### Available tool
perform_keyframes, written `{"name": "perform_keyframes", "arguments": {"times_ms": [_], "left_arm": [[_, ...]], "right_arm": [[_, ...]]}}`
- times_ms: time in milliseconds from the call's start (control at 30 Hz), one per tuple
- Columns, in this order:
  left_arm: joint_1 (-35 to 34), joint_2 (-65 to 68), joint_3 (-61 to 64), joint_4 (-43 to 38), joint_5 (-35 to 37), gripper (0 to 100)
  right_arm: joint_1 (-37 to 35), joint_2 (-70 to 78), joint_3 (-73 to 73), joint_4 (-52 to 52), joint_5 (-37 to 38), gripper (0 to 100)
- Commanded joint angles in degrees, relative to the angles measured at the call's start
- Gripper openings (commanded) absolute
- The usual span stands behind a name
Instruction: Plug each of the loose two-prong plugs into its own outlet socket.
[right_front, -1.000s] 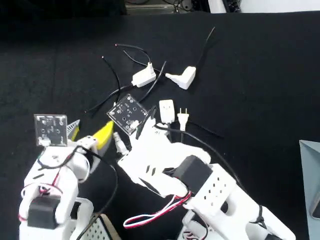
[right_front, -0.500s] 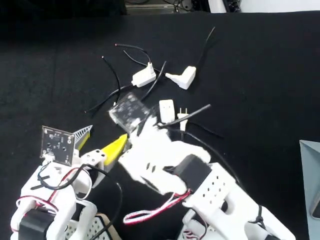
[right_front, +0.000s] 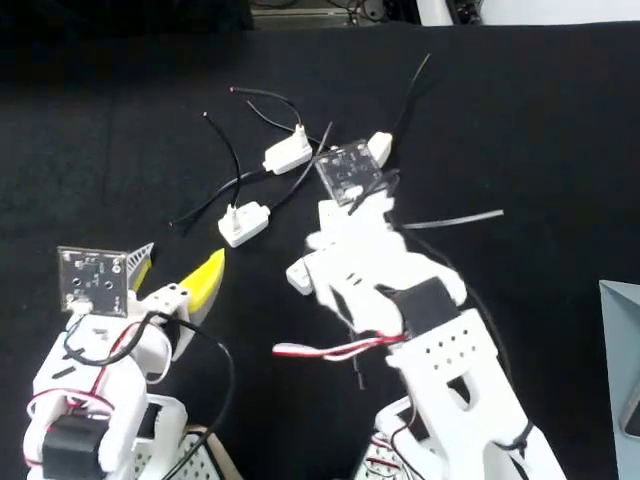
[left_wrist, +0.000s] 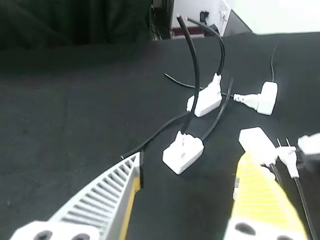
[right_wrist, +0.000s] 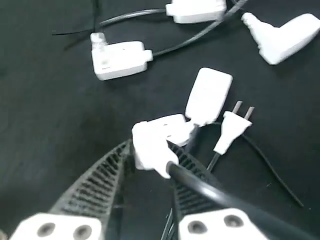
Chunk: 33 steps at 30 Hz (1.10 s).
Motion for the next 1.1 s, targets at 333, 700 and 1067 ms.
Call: {"name": "perform_keyframes", "arguments": {"times_ms": [333,700,1067], "left_arm": [[7.87,27.25,-3.38,-8.00,-5.71,30],[7.25,39.47,-5.32,-12.66,-5.36,30],[-3.47,39.47,-4.88,-12.66,1.76,30]], "right_arm": [[7.82,-0.66,8.31,-8.09,2.20,1.1],[7.47,13.76,3.03,-12.31,10.90,1.1],[-2.02,30.20,-6.81,-12.48,15.03,1.1]]}}
